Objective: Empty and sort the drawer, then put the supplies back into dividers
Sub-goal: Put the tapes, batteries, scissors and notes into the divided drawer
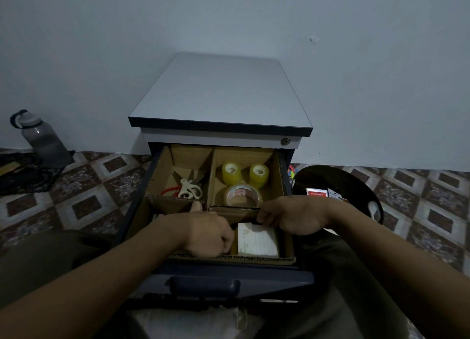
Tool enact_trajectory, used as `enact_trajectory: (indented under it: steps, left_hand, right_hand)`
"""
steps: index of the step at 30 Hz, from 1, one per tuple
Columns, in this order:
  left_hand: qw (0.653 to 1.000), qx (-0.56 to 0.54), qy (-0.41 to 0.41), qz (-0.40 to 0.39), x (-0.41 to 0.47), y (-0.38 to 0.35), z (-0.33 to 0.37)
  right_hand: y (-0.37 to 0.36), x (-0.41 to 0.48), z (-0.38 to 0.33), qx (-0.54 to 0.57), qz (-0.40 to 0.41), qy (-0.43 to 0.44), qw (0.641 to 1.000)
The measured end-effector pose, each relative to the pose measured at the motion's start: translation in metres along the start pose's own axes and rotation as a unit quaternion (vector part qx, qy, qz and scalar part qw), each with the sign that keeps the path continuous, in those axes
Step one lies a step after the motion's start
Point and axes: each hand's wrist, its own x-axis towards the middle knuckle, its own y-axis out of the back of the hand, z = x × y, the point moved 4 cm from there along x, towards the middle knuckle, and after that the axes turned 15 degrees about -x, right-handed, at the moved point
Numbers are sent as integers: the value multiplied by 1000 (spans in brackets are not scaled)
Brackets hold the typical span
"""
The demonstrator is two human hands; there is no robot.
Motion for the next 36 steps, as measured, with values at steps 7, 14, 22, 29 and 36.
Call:
enact_trajectory:
  steps: [7,14,22,29,36]
  left_hand:
    - [1000,-15,2,-7,7,-5,-2]
    - [998,-53,-24,24,8,-9,1]
    - [996,-83,-21,22,5,-8,1]
    - [1000,-25,-1,10,7,-11,6]
    - [1000,-21,-4,12,6,-11,8]
  right_hand:
    - [6,-11,7,56,37,-6,998]
    - [-2,-10,-13,-49,-9,-13,999]
    - [-3,-8,-13,-76,-18,-31,996]
    - [-8,-1,-13,-66,-16,-32,997]
    - [-10,1,-11,-73,-21,-33,997]
